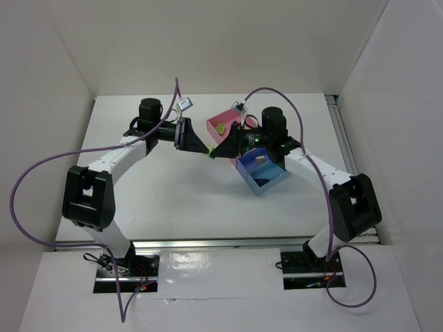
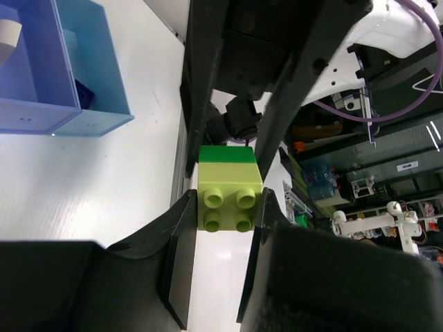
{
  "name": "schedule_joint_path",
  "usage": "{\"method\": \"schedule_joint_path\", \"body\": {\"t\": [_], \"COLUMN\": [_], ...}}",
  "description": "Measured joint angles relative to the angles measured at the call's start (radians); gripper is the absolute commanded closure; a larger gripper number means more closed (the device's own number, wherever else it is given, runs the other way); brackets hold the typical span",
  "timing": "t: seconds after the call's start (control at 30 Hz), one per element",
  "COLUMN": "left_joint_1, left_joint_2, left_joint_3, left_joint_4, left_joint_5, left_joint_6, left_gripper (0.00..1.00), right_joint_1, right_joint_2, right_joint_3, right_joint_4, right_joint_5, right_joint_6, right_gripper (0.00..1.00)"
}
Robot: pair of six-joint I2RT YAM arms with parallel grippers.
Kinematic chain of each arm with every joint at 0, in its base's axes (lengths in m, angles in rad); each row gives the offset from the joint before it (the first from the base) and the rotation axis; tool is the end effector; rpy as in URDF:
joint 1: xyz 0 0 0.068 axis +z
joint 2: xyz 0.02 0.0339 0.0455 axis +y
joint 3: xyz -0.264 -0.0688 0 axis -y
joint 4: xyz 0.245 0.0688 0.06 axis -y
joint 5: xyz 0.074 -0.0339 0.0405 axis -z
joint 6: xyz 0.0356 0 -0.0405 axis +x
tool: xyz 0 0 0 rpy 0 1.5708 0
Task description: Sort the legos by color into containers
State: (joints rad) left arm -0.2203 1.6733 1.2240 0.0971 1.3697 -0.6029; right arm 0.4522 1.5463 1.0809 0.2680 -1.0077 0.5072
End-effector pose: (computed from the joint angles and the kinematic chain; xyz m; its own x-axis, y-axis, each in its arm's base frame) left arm 0.3533 -0.1149 0.2958 -0.8109 0.0655 -0.5815 0.5843 0.0378 -0.8106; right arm 0.3022 0.1803 0.3028 -0.6298 -0.0177 -0.7766 -0.7701 0.1446 0.6213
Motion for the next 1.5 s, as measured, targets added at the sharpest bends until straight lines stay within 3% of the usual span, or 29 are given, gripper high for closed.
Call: {"method": "schedule_joint_path", "body": {"t": [0.07, 0.3, 0.6, 0.97, 1.1, 1.17, 1.27, 1.43, 1.47, 1.5], "left_joint_1": [0.000, 0.005, 0.023, -0.106, -0.122, -0.121, -0.121, -0.119, -0.119, -0.119], "left_joint_2": [0.000, 0.000, 0.042, 0.526, 0.681, 0.741, 0.770, 0.739, 0.724, 0.702], "left_joint_3": [0.000, -0.006, 0.019, 0.635, 0.841, 0.932, 0.978, 0.942, 0.923, 0.896], "left_joint_4": [0.001, 0.014, 0.079, -0.230, -0.362, -0.414, -0.470, -0.483, -0.483, -0.482], "left_joint_5": [0.004, -0.031, -0.127, -0.597, -0.684, -0.704, -0.716, -0.678, -0.670, -0.665], "left_joint_6": [0.003, 0.013, -0.122, -0.136, -0.135, -0.134, -0.130, -0.132, -0.130, -0.129], "left_gripper": [1.00, 1.00, 1.00, 1.00, 0.40, 0.14, 0.00, 0.00, 0.00, 0.00], "right_joint_1": [0.002, -0.009, -0.148, -0.157, -0.157, -0.157, -0.157, -0.157, -0.156, -0.156], "right_joint_2": [0.000, -0.005, -0.082, -0.114, -0.113, -0.105, -0.073, 0.032, 0.058, 0.084], "right_joint_3": [0.002, 0.021, -0.071, -0.058, -0.046, -0.031, -0.006, 0.049, 0.068, 0.087], "right_joint_4": [-0.003, -0.106, -0.279, -0.411, -0.447, -0.453, -0.446, -0.444, -0.443, -0.441], "right_joint_5": [-0.001, 0.048, 0.274, 0.859, 0.962, 0.993, 1.021, 1.049, 1.053, 1.056], "right_joint_6": [0.002, -0.066, -0.137, -0.059, -0.052, -0.052, -0.052, -0.056, -0.058, -0.060], "right_gripper": [0.70, 0.72, 0.74, 0.72, 0.71, 0.71, 0.69, 0.64, 0.62, 0.48]}}
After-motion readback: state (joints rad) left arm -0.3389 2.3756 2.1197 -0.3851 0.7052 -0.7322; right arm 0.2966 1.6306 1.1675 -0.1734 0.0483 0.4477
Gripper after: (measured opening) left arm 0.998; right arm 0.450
